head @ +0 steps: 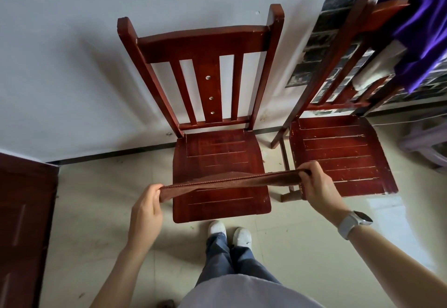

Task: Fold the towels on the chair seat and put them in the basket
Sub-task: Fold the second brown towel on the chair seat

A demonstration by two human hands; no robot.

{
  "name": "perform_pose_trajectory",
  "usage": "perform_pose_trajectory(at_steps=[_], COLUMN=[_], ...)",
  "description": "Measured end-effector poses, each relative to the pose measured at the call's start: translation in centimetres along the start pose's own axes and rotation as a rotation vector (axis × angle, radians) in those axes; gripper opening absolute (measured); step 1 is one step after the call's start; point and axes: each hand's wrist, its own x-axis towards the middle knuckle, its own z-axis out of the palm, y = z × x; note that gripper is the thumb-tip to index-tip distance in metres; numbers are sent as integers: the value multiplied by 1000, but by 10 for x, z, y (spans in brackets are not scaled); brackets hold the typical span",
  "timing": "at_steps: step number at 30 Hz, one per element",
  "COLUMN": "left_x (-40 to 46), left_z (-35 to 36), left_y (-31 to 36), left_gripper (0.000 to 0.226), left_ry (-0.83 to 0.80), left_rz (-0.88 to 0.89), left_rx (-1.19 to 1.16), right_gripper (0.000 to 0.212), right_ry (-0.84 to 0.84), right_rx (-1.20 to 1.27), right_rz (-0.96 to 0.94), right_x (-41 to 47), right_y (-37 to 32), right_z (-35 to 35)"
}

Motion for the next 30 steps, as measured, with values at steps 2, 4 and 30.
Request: perform_pose_trajectory(at_steps=[2, 4, 30], left_x=[-8, -13, 175], left_z=[-2, -4, 152], left_y=[-2, -4, -133], left_gripper=[22, 26, 22], left_ry=[-7, -3, -225], left_rz=[16, 39, -11], left_rx=[16, 23, 230], right_gripper=[6, 8, 10], right_ry=[6, 11, -25], right_rx=[-74, -110, -175], right_rz=[-21, -51, 88], right_x=[-9, -18, 188], right_y=[3, 3, 86], right_z=[4, 5, 139])
